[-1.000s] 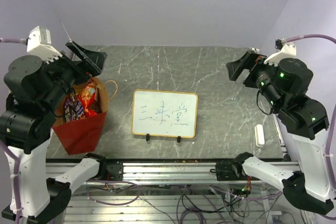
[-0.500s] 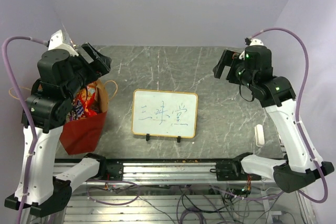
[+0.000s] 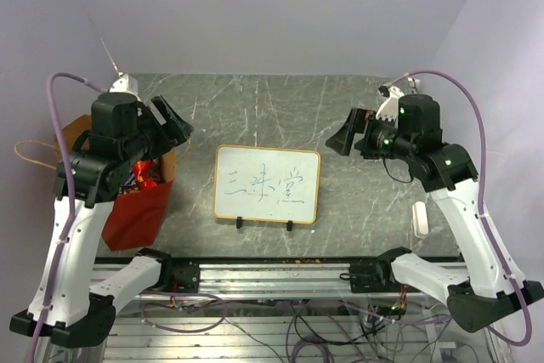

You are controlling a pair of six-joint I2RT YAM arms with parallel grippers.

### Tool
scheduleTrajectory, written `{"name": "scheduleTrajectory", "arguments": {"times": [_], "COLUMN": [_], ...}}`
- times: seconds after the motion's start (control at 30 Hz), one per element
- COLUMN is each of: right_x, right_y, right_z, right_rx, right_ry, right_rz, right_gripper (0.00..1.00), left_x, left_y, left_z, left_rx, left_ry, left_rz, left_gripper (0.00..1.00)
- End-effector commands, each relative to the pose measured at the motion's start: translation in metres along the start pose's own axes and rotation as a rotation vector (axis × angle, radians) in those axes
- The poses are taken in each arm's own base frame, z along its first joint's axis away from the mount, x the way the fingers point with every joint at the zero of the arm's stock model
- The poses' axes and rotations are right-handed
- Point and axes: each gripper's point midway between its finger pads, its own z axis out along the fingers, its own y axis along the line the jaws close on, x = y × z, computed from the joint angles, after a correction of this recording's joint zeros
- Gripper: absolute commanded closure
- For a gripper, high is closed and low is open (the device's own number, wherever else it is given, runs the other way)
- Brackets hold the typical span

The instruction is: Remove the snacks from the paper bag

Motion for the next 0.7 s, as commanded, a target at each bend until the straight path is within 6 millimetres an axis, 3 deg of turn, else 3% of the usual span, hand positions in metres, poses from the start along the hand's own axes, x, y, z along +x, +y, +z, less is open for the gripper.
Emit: {"name": "scheduleTrajectory", "arguments": {"times": [0.0,0.1,0.33,0.5,0.67], "right_x": [0.009,0.016,0.038,0.028,0.010], "right_y": [0.031,0.041,0.053,0.051,0.039], "right_z": [-0.019,-0.025,-0.027,-0.023,-0.007], "right_rx": [-0.191,-0.260,-0.354,-0.323,-0.236], "right_ry": [0.016,0.031,0.100,0.073,0.019], "right_rz": [-0.047,-0.046,-0.025,-0.026,-0.004], "right_gripper": [0.00,0.00,0.00,0.00,0.00], "left_x": [0.038,0.051,0.052,0.047,0.031], "left_y": [0.002,0.009,0.018,0.022,0.016], "left_z": [0.012,0.026,0.065,0.089,0.101], "left_rx": [0.016,-0.013,-0.107,-0.155,-0.159], "left_ry": [0.160,0.212,0.239,0.228,0.181], "left_rz": [-0.042,-0.059,-0.050,-0.058,-0.041], "left_gripper": [0.16,0.19,0.24,0.31,0.53]}}
